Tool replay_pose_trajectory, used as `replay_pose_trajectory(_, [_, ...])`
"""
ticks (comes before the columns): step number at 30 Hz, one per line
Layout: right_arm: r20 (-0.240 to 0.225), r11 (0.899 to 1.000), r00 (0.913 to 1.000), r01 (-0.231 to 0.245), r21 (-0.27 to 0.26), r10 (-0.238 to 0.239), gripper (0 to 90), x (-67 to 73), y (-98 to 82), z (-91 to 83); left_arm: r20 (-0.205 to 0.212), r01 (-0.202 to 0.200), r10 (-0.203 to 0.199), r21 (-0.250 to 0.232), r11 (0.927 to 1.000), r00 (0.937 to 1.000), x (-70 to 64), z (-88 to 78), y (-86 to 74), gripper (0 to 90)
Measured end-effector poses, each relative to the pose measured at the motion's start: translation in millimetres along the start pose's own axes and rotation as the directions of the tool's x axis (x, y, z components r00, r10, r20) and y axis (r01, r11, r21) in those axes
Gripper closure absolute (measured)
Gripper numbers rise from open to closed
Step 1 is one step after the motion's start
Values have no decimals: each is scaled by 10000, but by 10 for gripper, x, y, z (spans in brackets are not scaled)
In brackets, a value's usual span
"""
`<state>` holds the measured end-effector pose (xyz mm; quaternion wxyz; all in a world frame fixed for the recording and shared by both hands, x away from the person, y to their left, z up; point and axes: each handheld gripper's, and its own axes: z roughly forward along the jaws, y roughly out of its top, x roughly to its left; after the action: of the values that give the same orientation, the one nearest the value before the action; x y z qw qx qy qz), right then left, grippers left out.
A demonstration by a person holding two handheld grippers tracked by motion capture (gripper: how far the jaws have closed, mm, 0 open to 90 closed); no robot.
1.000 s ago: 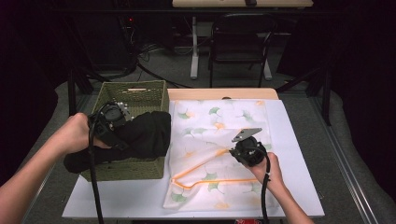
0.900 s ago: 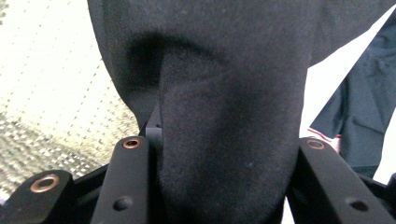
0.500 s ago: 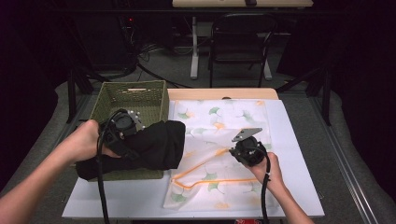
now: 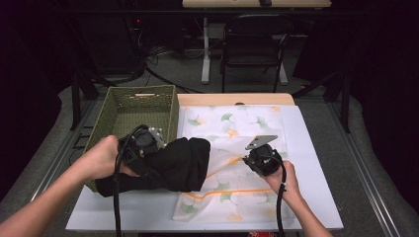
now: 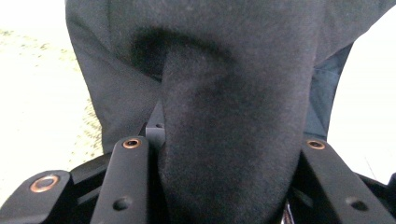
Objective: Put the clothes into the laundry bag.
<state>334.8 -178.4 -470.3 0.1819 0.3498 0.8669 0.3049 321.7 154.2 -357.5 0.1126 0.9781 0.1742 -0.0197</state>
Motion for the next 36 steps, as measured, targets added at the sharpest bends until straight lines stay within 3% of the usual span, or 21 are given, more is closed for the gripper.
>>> replay_pose_trajectory(8, [21, 10000, 10000, -24, -8, 24, 893, 1, 3, 2, 493, -326, 322, 74, 9994, 9983, -76, 168, 81, 570])
replay_pose_trajectory(21, [60, 9999, 9999, -109, -46, 110, 893, 8, 10, -2, 932, -723, 704, 174, 9972, 9932, -209, 386, 210, 573])
replay_pose_trajectory(28, [66, 9998, 9998, -164, -64, 165, 893, 1, 7, -3, 1281, -615, 602, 63, 9981, 9899, -243, 475, 241, 574])
replay_pose_trajectory(29, [72, 9998, 9998, -175, -68, 176, 893, 2, 7, -1, 1464, -698, 673, 118, 9975, 9869, -268, 512, 261, 574])
replay_pose_trajectory(33, [66, 9998, 9998, -182, -61, 183, 893, 4, 9, 2, 1572, -753, 719, 155, 9970, 9849, -298, 606, 298, 573])
replay_pose_trajectory(36, [69, 9998, 9998, -195, -58, 196, 893, 6, 9, 1, 1851, -595, 559, 140, 9981, 9811, -294, 663, 316, 573])
